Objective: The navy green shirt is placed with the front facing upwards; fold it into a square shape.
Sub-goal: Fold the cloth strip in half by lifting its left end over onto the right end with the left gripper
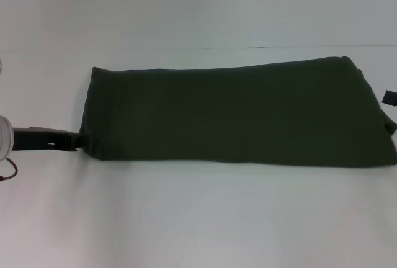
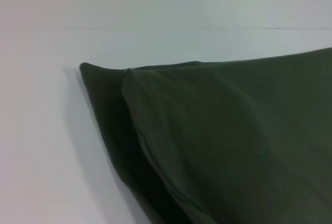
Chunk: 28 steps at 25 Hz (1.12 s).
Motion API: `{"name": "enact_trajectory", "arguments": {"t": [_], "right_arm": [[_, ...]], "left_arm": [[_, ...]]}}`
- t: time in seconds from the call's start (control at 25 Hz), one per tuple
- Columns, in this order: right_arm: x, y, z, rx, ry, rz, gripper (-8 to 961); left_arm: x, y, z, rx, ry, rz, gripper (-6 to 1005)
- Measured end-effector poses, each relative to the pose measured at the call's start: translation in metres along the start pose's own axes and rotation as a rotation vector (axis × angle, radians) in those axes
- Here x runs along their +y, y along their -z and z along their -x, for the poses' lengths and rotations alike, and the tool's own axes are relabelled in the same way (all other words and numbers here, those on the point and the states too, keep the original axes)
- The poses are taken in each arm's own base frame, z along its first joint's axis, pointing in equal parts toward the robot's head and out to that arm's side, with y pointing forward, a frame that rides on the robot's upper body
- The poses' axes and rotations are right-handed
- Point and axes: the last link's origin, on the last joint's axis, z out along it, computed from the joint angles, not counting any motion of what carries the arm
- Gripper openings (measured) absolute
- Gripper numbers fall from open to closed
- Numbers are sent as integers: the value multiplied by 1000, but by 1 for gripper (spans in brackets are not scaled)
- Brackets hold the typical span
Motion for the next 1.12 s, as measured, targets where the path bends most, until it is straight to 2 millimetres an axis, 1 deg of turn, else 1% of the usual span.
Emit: {"name": "enact_trajectory", "arguments": {"t": [0.24,0.36,0.64,0.8,0.88,1.0,1.12], "right_arm": [[0,-1,-1,-4,5,-1,892],[0,-1,-1,-5,3,-1,919],[0,-1,-1,-7,3,-3,921],[0,-1,-1,-5,2,-3,922],[0,-1,1,-3,3,-5,922],[-1,0,2,-4,7,-7,923],[-1,1,5,-4,10,-9,924]], "left_arm": [[-9,7,2,18,68,-24,0],[-17,13,4,43,111,-39,125],[-25,23,8,98,196,-42,235],[-25,30,10,84,248,-6,307],[-22,34,13,48,270,30,343],[-21,36,14,33,280,44,397],[-18,40,15,2,299,74,524]]}}
